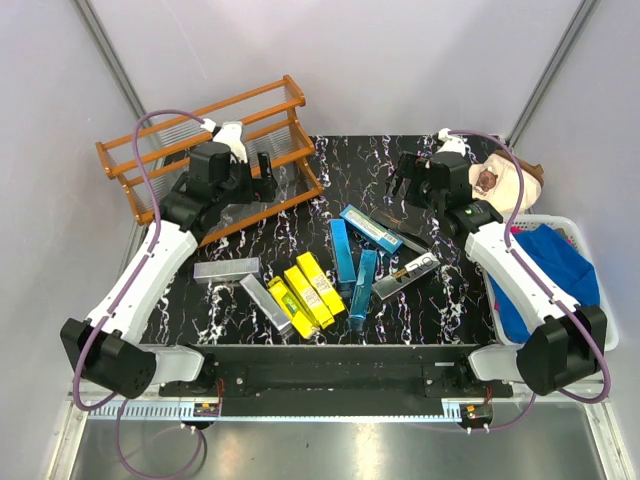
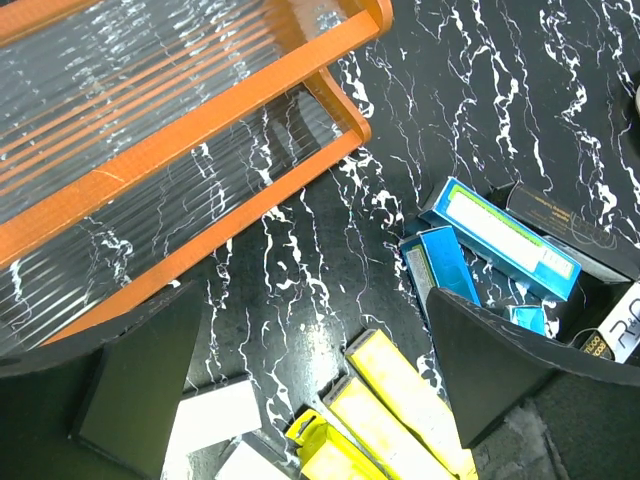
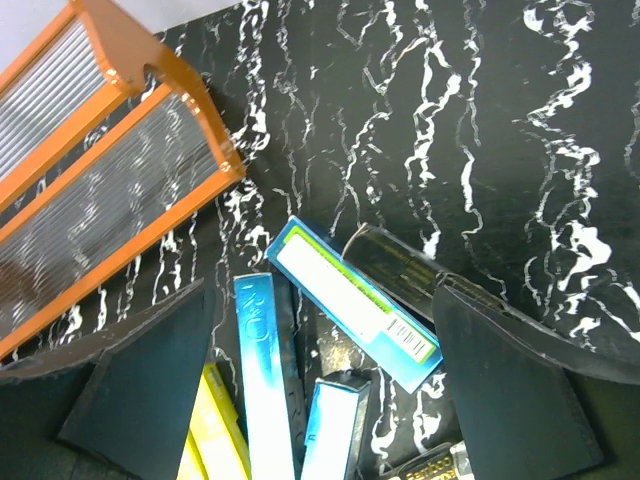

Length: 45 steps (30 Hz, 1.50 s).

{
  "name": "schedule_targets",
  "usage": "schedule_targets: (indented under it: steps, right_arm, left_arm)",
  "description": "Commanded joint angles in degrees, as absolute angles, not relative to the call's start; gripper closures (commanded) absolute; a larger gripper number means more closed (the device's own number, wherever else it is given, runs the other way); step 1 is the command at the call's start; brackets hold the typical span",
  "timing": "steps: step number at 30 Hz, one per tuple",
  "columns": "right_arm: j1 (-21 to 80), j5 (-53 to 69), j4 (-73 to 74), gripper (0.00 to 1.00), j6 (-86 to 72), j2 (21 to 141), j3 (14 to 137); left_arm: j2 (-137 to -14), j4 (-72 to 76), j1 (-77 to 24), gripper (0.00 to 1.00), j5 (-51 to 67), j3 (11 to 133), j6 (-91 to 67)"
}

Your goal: Place and organize the toothpastes onto the shelf

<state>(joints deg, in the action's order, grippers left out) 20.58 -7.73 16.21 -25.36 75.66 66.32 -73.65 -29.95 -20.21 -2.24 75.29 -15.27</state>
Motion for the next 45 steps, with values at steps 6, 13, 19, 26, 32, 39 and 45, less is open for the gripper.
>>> schedule_targets:
  steps: [6,13,19,26,32,39,45]
  right_arm:
    - [20.7,-8.8,16.9,0.00,-29.5,75.1,66.8]
    - [20.7,-4.0,22.0,0.00,-30.3,74.4,66.6]
    - [20.7,-0.2,25.1,0.00,-29.6,71.2,63.1]
    - [20.7,1.8,29.3,0.00,-31.5,67.9,57.2]
    - [20.7,-3.5,32.2,0.00,-32.3,65.5,56.5]
    - [20.7,-5.4,33.7,0.00,-31.5,66.4,58.8]
    - [20.7,-9.6,33.7,0.00,-32.5,63.5,58.8]
  left_arm:
    - [-70.6,-27.6,-20.0,0.01,-1.9,72.5,-14.2]
    - [-74.9,-27.4,-20.2,0.01,6.2,72.1,-16.3]
    - [-78.0,-27.5,-27.6,0.01,-2.1,72.2,-15.7]
    - [-86.6,-27.5,-35.1,0.01,1.2,76.7,-19.1]
    - [-91.8,-27.4,-41.9,0.01,3.8,79.2,-19.5]
    - [-94.2,-27.0,-45.3,0.05,6.2,81.7,-21.5]
    - [-101.2,-26.9,-49.1,0.11,7.6,87.1,-23.6]
